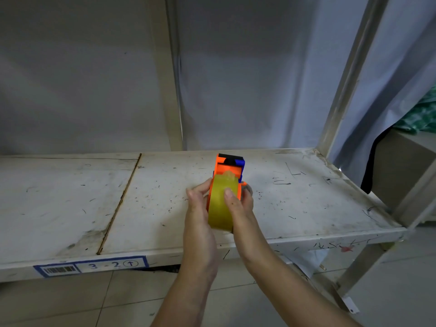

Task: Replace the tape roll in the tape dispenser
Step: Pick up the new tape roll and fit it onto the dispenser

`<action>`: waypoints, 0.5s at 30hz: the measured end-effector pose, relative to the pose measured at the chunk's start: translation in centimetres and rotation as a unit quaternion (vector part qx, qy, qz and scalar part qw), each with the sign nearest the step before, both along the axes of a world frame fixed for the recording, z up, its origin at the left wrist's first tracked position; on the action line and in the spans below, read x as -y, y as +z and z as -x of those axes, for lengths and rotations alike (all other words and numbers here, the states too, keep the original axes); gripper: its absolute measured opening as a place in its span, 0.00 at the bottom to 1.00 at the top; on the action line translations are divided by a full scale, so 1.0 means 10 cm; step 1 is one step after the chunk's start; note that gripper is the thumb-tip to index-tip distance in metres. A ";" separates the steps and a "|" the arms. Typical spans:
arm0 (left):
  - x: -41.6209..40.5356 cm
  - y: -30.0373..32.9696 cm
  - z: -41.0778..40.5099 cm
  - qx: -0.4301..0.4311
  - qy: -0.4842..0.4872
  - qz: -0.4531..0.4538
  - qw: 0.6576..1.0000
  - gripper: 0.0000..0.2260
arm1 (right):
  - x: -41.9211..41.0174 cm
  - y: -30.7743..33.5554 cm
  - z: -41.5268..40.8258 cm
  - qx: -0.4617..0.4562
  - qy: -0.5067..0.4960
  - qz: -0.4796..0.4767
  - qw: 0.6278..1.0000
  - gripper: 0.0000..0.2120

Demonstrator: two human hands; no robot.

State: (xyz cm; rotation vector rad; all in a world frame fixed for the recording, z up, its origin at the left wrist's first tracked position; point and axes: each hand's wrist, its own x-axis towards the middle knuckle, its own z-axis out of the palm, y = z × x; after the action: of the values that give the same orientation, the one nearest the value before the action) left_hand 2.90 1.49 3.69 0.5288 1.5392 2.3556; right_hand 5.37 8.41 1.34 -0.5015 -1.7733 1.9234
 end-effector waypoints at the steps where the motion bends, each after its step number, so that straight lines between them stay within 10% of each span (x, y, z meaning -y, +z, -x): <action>1: 0.01 0.01 0.02 -0.009 0.001 0.018 1.000 0.21 | -0.01 0.00 0.00 -0.001 0.007 0.012 1.000 0.33; 8: 0.15 0.04 0.24 0.006 0.064 0.101 0.993 0.09 | -0.13 0.21 -0.17 0.172 0.101 -0.118 0.973 0.30; 11: 0.24 0.07 0.36 0.049 0.080 0.089 0.992 0.09 | -0.23 0.21 -0.19 0.162 -0.051 -0.237 0.957 0.26; 15: 0.29 0.09 0.42 0.086 0.079 0.047 0.992 0.08 | -0.44 0.13 -0.12 0.153 -0.190 -0.038 0.969 0.16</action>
State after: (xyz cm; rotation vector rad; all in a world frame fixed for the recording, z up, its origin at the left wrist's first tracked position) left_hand -1.31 -1.39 4.57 0.1829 1.6541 2.3563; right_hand 6.60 12.82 2.61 -1.0735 -1.7632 1.5685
